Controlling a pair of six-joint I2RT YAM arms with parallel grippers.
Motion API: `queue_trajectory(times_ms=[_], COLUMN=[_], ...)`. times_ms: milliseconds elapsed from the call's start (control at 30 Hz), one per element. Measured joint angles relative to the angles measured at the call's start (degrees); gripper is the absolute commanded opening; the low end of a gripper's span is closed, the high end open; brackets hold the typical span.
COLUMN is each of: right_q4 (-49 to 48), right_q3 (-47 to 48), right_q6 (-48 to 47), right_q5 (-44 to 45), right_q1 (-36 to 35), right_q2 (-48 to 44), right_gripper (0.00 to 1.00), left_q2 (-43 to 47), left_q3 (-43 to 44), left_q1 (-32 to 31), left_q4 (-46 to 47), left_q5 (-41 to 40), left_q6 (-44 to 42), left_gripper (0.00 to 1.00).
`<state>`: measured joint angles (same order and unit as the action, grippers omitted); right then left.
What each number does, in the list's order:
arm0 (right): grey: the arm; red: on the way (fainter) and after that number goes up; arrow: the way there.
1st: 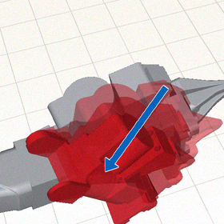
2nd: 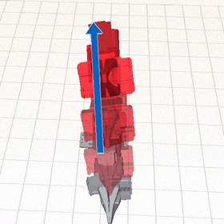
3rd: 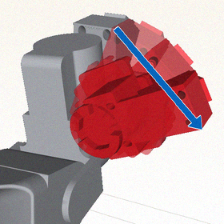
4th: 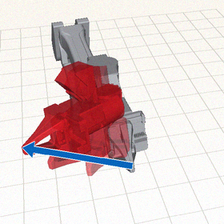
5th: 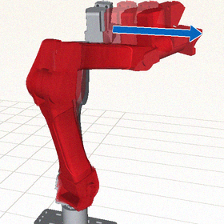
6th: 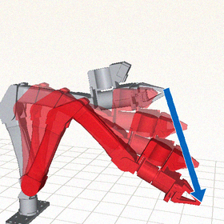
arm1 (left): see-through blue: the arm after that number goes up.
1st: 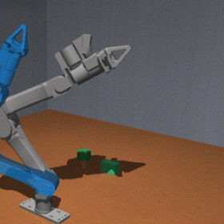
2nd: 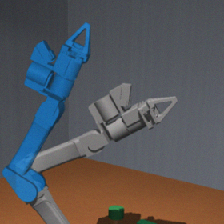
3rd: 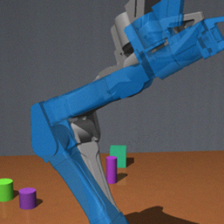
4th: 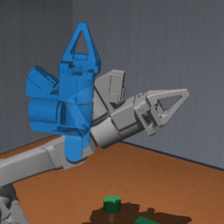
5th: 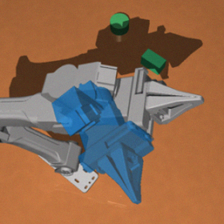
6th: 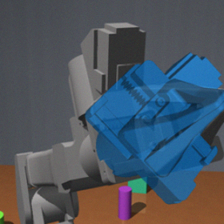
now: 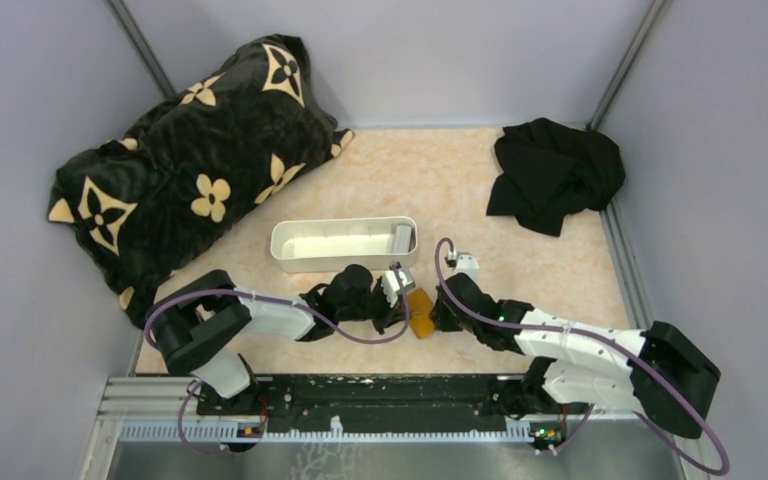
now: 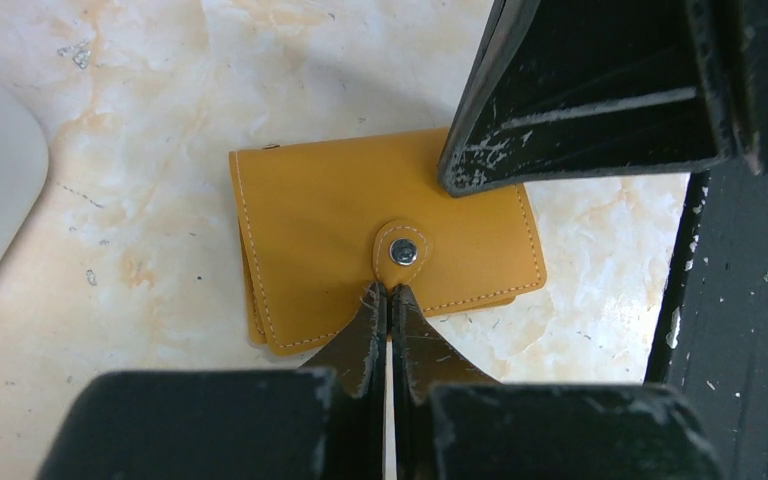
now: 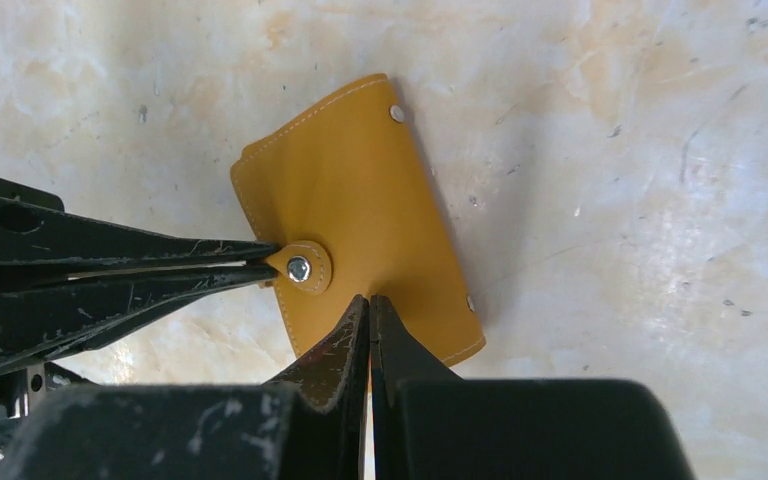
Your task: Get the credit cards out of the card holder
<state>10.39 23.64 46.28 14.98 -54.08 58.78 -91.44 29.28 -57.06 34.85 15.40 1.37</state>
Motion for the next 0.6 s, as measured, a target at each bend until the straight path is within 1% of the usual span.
queue_trajectory(times_ms=[267, 400, 600], right_q4=[-6.29, -9.97, -12.5], right_q3=[-0.48, -1.6, -1.6], right_q6=[0.81, 2.38, 4.9], right_q5=[-2.99, -3.91, -4.24], right_q1=[-0.96, -1.03, -1.31], right_q2=[6.25, 7.32, 9.22], right_gripper=[0.0, 0.0, 0.0], left_q2=[-0.17, -0.15, 1.99], left_q3=[0.02, 0.02, -0.94], left_q1=[0.0, 0.07, 0.24], left_q4=[-0.92, -0.9, -2.14], left_q5=[-0.02, -0.63, -2.49], left_q6=[0.61, 0.92, 2.03], left_gripper=[0.0, 0.0, 0.0])
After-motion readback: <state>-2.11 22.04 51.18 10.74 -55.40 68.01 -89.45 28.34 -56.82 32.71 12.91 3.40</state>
